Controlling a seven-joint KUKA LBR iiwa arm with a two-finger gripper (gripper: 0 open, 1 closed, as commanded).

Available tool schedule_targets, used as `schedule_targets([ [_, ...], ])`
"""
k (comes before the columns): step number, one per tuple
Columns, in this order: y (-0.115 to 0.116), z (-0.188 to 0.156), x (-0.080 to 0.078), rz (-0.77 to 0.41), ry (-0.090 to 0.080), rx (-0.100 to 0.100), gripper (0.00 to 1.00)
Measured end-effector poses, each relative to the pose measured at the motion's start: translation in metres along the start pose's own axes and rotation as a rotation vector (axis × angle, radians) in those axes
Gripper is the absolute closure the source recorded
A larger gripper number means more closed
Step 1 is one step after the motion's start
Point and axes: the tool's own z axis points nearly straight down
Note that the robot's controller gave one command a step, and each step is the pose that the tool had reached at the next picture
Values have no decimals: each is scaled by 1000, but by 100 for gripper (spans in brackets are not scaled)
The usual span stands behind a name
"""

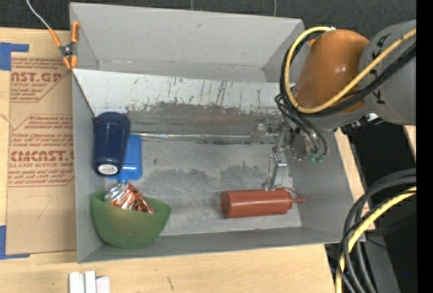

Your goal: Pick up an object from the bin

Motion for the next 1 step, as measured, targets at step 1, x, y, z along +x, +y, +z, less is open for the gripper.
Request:
schedule_targets([
  [1, 0, -4, -2, -1, -8, 1, 0],
])
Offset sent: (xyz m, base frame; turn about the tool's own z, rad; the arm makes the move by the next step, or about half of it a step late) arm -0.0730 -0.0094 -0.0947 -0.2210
